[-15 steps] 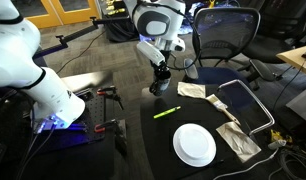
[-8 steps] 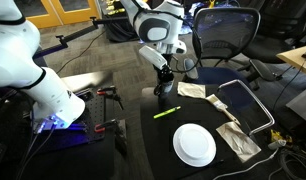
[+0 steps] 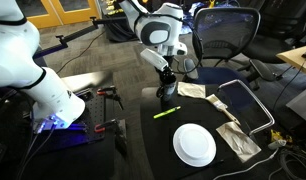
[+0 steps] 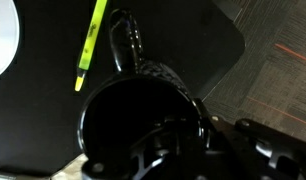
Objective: Pick the mug and move it to the bottom left of the table
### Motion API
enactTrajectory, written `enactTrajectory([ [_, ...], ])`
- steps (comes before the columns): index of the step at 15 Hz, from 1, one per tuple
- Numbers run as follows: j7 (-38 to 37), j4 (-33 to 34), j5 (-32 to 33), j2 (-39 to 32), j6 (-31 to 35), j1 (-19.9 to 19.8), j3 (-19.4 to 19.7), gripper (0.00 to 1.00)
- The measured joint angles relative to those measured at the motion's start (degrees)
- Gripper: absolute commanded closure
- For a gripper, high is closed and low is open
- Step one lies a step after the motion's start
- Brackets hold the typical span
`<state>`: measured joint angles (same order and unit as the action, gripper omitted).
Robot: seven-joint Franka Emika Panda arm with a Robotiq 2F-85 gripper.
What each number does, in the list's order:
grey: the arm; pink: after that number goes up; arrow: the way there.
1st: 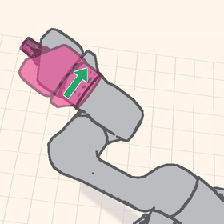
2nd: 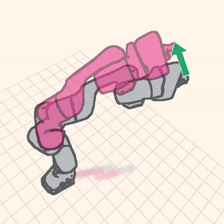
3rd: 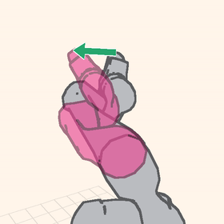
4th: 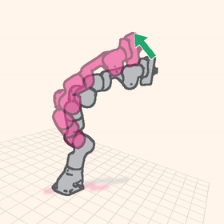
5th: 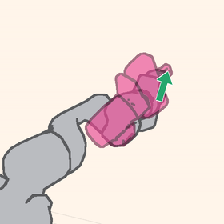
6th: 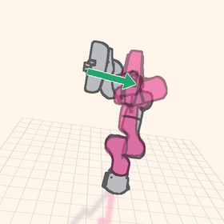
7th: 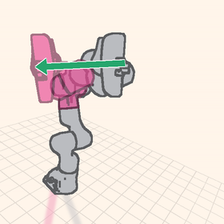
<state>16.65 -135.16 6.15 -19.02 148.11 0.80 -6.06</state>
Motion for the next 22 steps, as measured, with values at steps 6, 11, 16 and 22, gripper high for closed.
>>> enactTrajectory([
  [6,-0.17,0.45,0.30,-0.50,0.05,0.55,0.07,0.58],
  [11,-0.31,1.55,0.48,-0.31,0.06,0.97,0.16,0.21],
  [16,-1.03,1.38,0.49,2.21,-0.34,1.17,0.20,0.00],
  [22,-1.24,-2.35,0.30,11.37,-3.37,1.04,0.63,0.00],
])
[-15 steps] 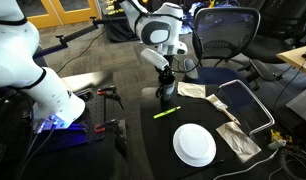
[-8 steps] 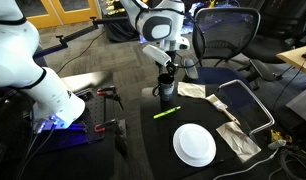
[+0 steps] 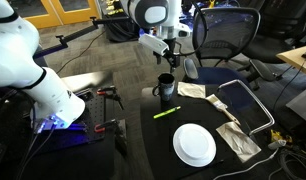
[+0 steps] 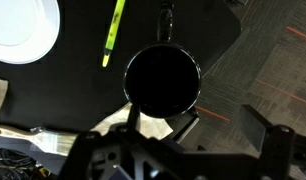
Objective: Pick the mug and move it to the bottom left of the table
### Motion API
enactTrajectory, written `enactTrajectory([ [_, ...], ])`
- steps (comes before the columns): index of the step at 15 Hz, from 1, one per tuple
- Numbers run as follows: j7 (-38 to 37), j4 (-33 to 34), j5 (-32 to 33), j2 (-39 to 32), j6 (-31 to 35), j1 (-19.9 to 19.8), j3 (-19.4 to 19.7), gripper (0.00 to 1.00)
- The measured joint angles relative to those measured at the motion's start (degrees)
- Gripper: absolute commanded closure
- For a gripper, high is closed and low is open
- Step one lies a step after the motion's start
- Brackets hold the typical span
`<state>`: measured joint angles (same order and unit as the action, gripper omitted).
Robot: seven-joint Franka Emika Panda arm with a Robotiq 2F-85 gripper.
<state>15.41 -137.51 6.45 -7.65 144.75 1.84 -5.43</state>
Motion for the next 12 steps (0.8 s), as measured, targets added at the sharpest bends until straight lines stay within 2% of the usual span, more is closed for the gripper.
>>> enactTrajectory([
  [6,-0.06,-3.54,0.05,9.86,-4.20,-0.14,2.39,0.00],
  [12,-0.16,-5.63,0.08,14.85,-4.83,-0.65,3.94,0.00],
])
